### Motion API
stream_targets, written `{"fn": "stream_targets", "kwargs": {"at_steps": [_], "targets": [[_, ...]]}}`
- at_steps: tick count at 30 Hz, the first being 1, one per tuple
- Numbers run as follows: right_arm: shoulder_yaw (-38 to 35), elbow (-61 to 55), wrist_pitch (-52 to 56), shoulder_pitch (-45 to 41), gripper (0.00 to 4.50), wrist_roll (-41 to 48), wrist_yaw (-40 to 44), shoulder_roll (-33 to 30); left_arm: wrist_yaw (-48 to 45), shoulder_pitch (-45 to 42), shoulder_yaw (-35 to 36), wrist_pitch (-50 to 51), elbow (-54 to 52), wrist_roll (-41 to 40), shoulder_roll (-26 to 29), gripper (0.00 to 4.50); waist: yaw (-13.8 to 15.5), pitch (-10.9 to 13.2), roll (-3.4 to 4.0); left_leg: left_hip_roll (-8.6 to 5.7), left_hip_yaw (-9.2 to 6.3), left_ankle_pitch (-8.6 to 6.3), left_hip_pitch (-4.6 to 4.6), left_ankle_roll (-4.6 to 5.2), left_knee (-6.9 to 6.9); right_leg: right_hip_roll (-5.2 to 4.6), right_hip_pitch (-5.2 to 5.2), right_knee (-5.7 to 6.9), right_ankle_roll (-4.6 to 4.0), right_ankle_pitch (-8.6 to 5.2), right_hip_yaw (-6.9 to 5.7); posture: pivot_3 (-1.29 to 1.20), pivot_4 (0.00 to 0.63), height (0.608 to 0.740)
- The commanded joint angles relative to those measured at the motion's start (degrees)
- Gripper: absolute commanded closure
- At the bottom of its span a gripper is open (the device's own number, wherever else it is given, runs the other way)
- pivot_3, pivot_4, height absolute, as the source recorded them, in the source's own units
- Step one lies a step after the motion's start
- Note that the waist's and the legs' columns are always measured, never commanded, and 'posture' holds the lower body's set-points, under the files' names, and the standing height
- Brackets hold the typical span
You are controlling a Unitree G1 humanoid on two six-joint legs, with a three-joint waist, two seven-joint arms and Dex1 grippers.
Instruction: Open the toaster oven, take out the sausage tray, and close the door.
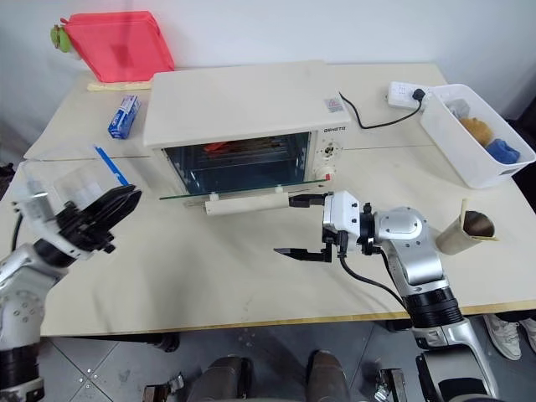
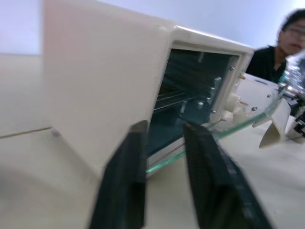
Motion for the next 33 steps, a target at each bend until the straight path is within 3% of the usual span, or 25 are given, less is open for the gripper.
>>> {"fn": "stream_targets", "kwargs": {"at_steps": [1,9,14,17,21,25,30,33], "targets": [[0.09,-1.49,-1.45,0.54,0.0,-0.32,-0.16,0.05,-0.33,-1.33,-1.8,-0.8,-0.54,1.91,-0.42,4.42,-0.08,0.0,0.0,0.01,0.0,0.0,0.0,-0.01,0.0,0.0,-0.01,0.01,0.0,0.0,-0.01,0.0,0.15,0.74],[-0.89,-4.09,-2.3,4.42,0.0,-1.39,-1.41,-1.97,-0.31,-7.79,-8.15,-2.01,1.25,5.47,-4.61,4.42,0.41,0.01,-0.02,0.01,0.03,-0.01,-0.02,-0.01,0.12,0.0,0.02,0.0,0.01,0.05,-0.06,0.0,0.15,0.74],[-3.33,-6.2,-3.08,10.87,0.0,-2.53,-3.98,-4.95,-4.32,-7.12,-11.27,-2.74,1.47,7.68,-3.71,4.42,0.37,0.0,-0.03,0.02,0.04,-0.01,0.0,0.0,0.08,0.0,0.02,-0.01,0.01,0.06,-0.07,0.0,0.15,0.74],[-10.21,-6.12,-4.12,20.76,0.0,-2.5,-7.81,-7.93,-7.0,-5.32,-13.75,-5.3,3.53,11.94,-2.28,4.42,0.79,0.0,-0.03,0.01,0.08,-0.03,0.0,0.02,0.07,0.0,0.03,-0.06,0.01,0.06,-0.07,0.0,0.15,0.74],[-17.13,-5.62,-3.52,25.51,0.0,-2.58,-12.12,-11.29,-5.47,-3.14,-14.91,-7.1,4.2,14.56,-4.23,4.42,0.91,0.01,-0.02,0.0,0.22,-0.06,0.01,0.08,0.14,-0.02,0.05,-0.11,0.01,0.13,-0.02,0.0,0.15,0.74],[-18.62,-7.91,-1.67,24.36,0.0,-4.31,-16.32,-12.72,-5.24,-1.11,-15.87,-9.22,4.48,17.18,-5.19,4.42,0.35,0.01,-0.03,0.09,0.35,-0.04,0.16,0.11,0.14,0.0,0.08,-0.1,-0.04,0.26,0.07,0.0,0.15,0.74],[-10.87,-14.66,4.36,16.3,0.0,-6.26,-18.44,-10.81,-2.52,2.39,-17.22,-15.16,5.13,22.74,-7.03,4.42,0.25,0.01,-0.02,0.15,0.41,-0.05,0.17,0.07,0.07,0.03,0.02,-0.11,-0.06,0.25,0.06,0.0,0.15,0.74],[-3.87,-16.24,9.03,10.18,0.0,-16.1,-25.97,-7.13,-1.37,5.11,-16.34,-15.94,2.67,21.9,-8.26,4.42,0.33,0.0,-0.02,0.15,0.41,-0.05,0.17,0.08,0.08,0.0,0.02,-0.12,-0.06,0.26,0.03,0.0,0.15,0.74]]}}
